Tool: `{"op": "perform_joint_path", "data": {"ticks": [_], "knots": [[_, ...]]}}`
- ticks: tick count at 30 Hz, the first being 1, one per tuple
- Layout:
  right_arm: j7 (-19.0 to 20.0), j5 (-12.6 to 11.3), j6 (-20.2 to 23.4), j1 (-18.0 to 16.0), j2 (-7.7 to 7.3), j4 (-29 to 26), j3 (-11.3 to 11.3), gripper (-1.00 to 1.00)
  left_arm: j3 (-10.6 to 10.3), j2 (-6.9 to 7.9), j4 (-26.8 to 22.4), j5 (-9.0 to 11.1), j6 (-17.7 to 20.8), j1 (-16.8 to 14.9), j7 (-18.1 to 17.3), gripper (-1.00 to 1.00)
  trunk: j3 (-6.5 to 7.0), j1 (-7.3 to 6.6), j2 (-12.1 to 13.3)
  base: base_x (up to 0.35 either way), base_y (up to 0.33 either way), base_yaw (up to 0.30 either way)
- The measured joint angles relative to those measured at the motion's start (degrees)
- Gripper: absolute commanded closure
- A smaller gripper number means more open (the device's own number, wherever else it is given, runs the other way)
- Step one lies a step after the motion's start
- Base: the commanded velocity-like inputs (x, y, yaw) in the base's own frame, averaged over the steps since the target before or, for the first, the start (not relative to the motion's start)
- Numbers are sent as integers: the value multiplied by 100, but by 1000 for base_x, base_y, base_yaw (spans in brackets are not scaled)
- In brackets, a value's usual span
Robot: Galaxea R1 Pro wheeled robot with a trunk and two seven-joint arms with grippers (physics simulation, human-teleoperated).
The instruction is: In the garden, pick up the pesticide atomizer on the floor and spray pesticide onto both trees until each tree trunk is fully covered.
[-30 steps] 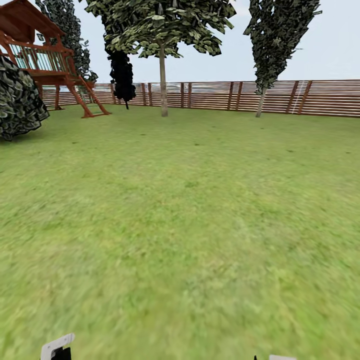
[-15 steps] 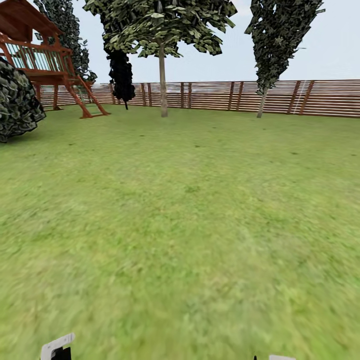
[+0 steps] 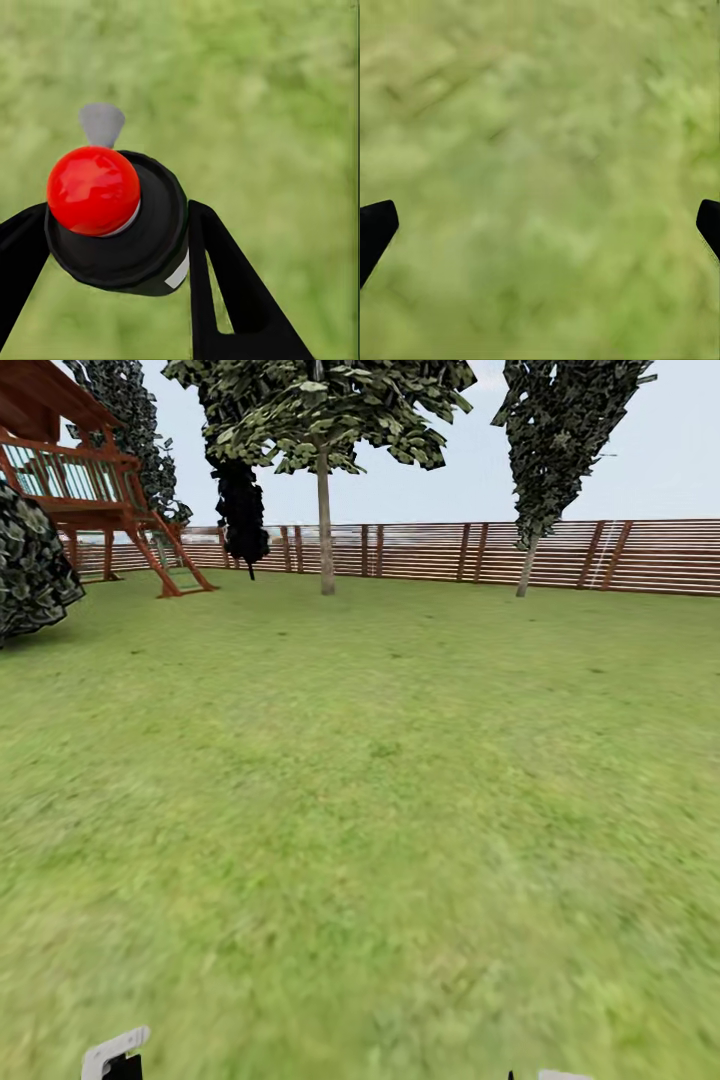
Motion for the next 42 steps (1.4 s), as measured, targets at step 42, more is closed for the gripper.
{"op": "perform_joint_path", "data": {"ticks": [42], "knots": [[0, 0, 0, 0, 0, 0, 0, -100, -3, 0, 0, 5, 1, 0, 0, 100, 0, 0, 0, 338, 0, 0]]}}
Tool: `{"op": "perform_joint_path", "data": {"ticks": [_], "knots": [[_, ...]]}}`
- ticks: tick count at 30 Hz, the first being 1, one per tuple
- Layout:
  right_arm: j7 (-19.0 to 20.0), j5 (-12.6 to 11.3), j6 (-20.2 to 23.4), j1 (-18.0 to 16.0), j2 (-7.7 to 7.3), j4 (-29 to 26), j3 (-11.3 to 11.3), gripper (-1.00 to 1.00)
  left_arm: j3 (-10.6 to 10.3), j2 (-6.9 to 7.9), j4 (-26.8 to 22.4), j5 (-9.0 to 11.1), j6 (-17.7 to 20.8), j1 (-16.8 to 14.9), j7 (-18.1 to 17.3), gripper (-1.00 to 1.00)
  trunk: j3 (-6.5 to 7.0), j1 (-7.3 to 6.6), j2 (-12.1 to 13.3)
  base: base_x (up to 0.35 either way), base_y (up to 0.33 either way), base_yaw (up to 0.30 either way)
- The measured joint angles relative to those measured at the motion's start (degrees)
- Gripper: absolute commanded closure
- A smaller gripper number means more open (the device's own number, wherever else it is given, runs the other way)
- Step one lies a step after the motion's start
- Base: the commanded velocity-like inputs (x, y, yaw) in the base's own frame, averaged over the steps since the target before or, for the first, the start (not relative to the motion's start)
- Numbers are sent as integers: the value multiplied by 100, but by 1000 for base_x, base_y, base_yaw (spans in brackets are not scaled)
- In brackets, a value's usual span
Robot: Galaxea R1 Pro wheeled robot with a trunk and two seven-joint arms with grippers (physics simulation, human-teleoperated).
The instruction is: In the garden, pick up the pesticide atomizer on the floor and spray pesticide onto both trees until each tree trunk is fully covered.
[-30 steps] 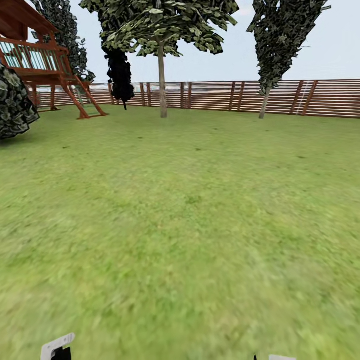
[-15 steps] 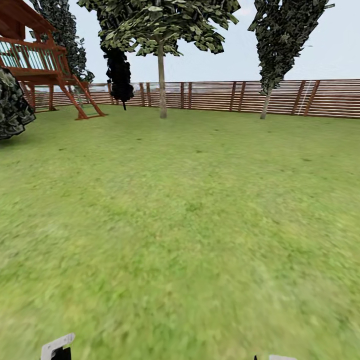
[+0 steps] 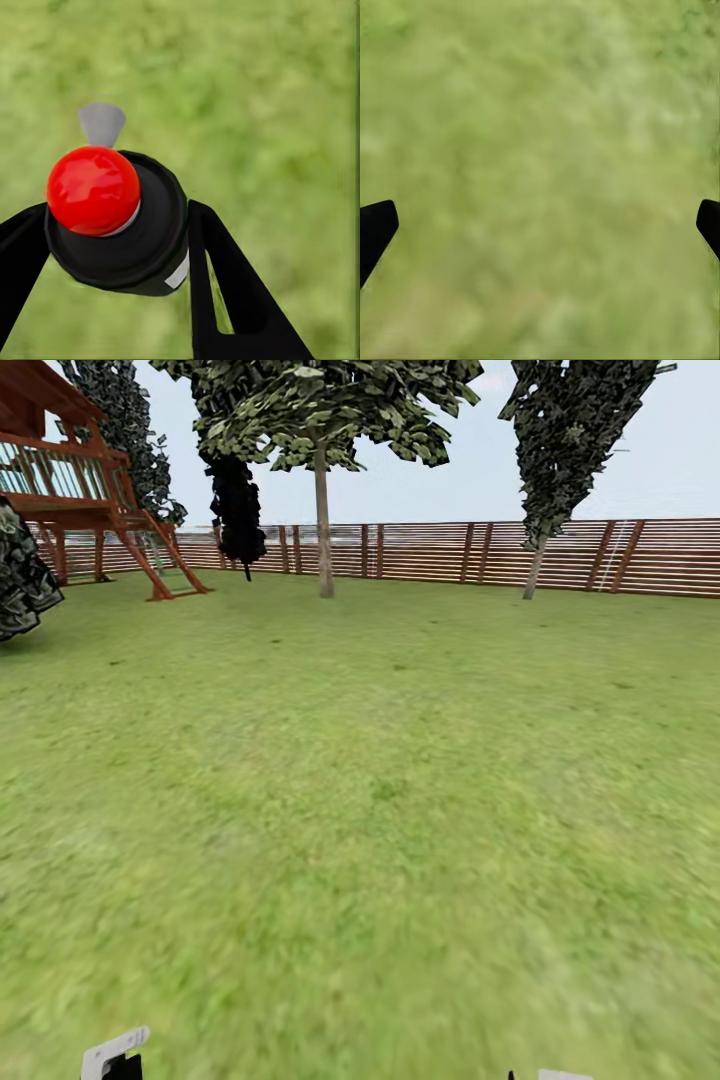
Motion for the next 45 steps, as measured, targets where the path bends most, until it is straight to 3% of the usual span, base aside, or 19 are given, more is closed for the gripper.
{"op": "perform_joint_path", "data": {"ticks": [45], "knots": [[0, 0, 0, 0, 2, 0, 0, -100, 0, 0, 0, -1, 3, 0, 0, 100, 0, 0, 0, 338, 0, 0]]}}
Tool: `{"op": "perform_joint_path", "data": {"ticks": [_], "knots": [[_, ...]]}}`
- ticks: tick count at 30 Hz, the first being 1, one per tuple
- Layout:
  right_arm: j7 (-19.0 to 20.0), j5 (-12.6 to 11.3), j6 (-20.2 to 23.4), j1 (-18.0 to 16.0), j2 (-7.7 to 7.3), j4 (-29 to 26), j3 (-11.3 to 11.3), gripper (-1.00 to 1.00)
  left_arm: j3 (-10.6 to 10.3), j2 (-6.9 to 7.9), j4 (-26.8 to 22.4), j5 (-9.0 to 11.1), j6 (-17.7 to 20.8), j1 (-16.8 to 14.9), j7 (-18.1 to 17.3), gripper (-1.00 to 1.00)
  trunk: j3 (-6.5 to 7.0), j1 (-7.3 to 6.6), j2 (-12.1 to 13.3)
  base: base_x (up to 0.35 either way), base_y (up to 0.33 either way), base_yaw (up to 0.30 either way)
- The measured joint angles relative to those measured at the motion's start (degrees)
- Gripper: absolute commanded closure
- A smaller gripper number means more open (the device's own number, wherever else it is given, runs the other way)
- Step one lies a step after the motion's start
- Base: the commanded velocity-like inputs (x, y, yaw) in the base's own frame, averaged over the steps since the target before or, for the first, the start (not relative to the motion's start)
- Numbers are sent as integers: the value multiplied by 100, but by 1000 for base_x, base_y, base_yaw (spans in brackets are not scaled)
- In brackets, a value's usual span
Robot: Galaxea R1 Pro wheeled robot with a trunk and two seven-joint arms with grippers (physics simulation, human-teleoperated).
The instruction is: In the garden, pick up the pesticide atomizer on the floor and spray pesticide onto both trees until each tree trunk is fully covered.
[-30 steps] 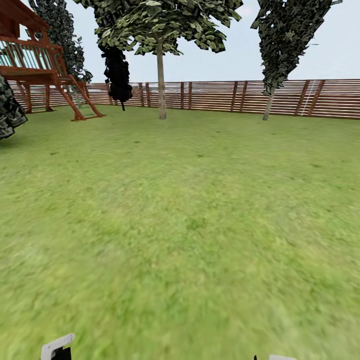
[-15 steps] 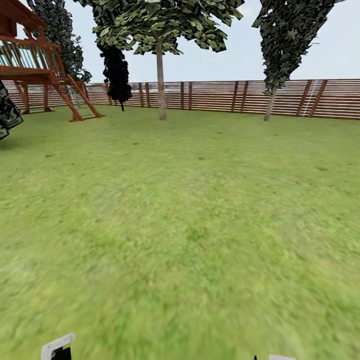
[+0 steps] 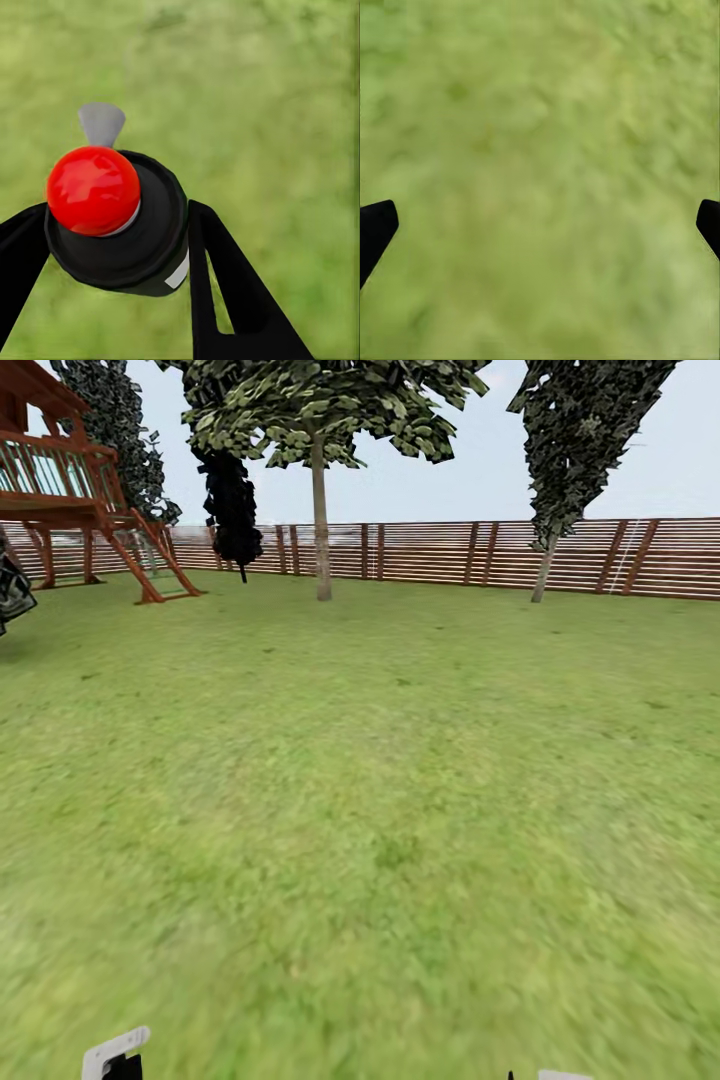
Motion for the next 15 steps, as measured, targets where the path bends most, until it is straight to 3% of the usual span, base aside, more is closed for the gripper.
{"op": "perform_joint_path", "data": {"ticks": [15], "knots": [[0, 0, 0, 0, -4, 0, 0, -100, 1, 0, 0, -3, 0, 0, 0, 100, 0, 0, 0, 338, 0, 0]]}}
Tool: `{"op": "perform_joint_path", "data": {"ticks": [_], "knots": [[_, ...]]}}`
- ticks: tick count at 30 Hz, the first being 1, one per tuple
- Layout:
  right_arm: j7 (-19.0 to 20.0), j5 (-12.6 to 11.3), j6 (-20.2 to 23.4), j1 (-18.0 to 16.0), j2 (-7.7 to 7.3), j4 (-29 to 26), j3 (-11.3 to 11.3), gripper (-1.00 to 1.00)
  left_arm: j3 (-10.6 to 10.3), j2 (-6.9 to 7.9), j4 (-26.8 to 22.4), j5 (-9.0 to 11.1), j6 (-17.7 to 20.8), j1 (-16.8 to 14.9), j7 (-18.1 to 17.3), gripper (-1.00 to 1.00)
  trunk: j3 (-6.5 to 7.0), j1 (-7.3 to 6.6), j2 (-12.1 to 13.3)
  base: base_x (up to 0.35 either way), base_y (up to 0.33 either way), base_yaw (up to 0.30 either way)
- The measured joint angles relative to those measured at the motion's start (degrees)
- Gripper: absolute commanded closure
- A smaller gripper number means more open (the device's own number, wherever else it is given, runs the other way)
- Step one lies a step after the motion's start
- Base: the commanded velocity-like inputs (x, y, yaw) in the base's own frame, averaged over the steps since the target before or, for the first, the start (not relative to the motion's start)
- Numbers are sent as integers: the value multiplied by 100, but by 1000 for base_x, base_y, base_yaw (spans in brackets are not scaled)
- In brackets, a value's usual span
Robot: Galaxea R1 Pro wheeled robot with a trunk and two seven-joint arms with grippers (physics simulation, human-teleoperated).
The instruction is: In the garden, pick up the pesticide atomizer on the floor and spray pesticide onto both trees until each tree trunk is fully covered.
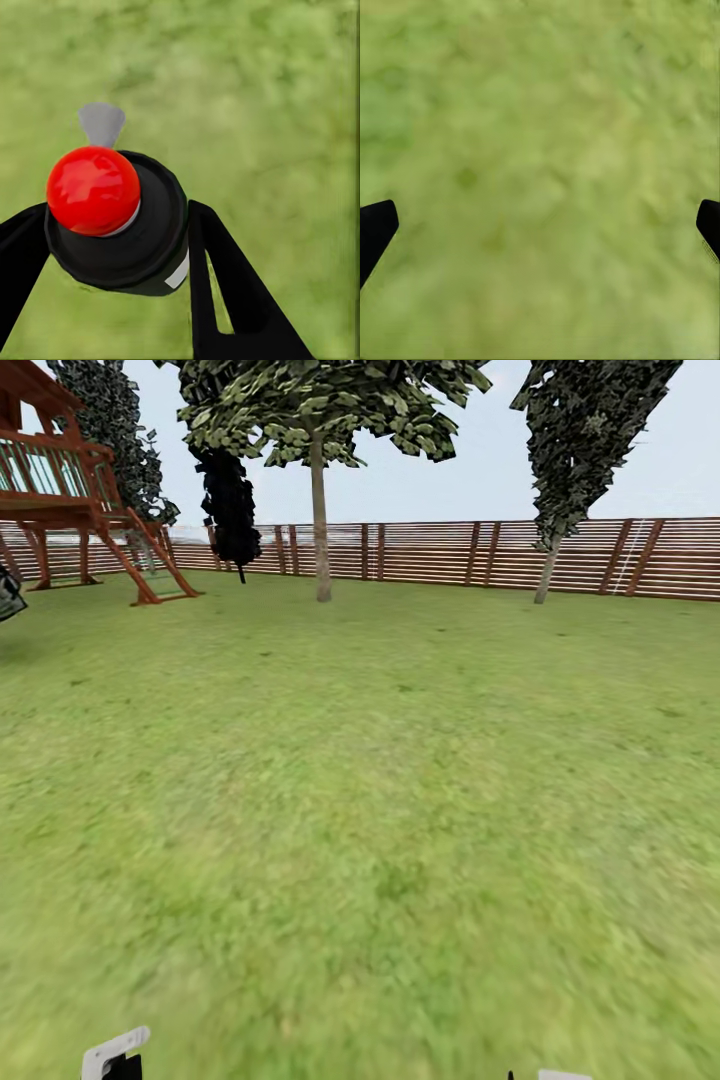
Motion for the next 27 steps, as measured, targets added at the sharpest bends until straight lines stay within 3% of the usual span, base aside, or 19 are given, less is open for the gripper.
{"op": "perform_joint_path", "data": {"ticks": [27], "knots": [[0, 0, 0, 0, 4, 0, 0, -100, 2, 0, 0, 5, -3, 0, -1, 100, 0, 0, 0, 338, 0, 0]]}}
